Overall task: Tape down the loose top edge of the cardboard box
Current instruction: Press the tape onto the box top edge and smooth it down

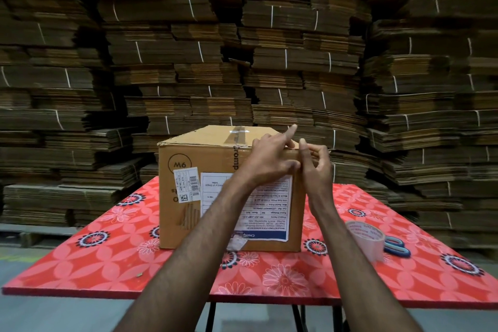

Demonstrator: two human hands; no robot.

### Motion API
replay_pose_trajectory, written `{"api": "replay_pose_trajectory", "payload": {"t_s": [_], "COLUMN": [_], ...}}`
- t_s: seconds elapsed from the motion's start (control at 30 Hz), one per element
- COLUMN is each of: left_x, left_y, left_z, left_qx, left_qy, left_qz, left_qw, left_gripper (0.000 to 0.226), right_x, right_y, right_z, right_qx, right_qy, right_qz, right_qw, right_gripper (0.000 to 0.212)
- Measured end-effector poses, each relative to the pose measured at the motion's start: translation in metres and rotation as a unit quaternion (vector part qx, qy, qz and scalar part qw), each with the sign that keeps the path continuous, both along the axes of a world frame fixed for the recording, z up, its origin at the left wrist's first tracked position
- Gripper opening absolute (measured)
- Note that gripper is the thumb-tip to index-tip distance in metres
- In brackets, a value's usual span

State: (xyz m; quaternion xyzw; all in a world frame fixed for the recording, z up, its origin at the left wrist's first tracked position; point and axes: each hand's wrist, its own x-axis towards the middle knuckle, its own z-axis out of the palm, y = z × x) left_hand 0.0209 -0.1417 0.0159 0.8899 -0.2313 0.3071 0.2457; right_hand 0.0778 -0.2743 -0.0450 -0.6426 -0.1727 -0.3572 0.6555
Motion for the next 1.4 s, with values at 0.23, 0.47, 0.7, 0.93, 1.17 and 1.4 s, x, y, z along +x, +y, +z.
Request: {"api": "replay_pose_trajectory", "payload": {"t_s": [0.23,0.47,0.7,0.93,1.17,1.4], "left_x": [0.016,0.009,0.019,0.021,0.022,0.007], "left_y": [-0.002,-0.006,-0.007,0.000,0.009,0.027], "left_z": [-0.008,-0.013,-0.043,-0.051,-0.063,-0.095], "left_qx": [-0.132,-0.171,-0.009,0.069,0.109,0.125], "left_qy": [-0.062,-0.106,-0.218,-0.225,-0.195,-0.187], "left_qz": [-0.007,-0.008,0.074,0.149,0.137,0.182], "left_qw": [0.989,0.980,0.973,0.960,0.965,0.957], "left_gripper": [0.051,0.021,0.034,0.053,0.080,0.079], "right_x": [0.004,0.003,-0.005,-0.006,-0.002,-0.014], "right_y": [-0.008,-0.026,-0.025,-0.030,-0.035,-0.038], "right_z": [0.006,0.006,0.008,-0.003,-0.034,-0.040], "right_qx": [-0.042,0.009,-0.041,-0.081,-0.140,-0.149], "right_qy": [-0.002,0.036,0.004,0.005,0.010,0.025], "right_qz": [-0.029,0.000,0.018,0.028,0.045,0.039], "right_qw": [0.999,0.999,0.999,0.996,0.989,0.988], "right_gripper": [0.032,0.038,0.022,0.039,0.068,0.063]}}
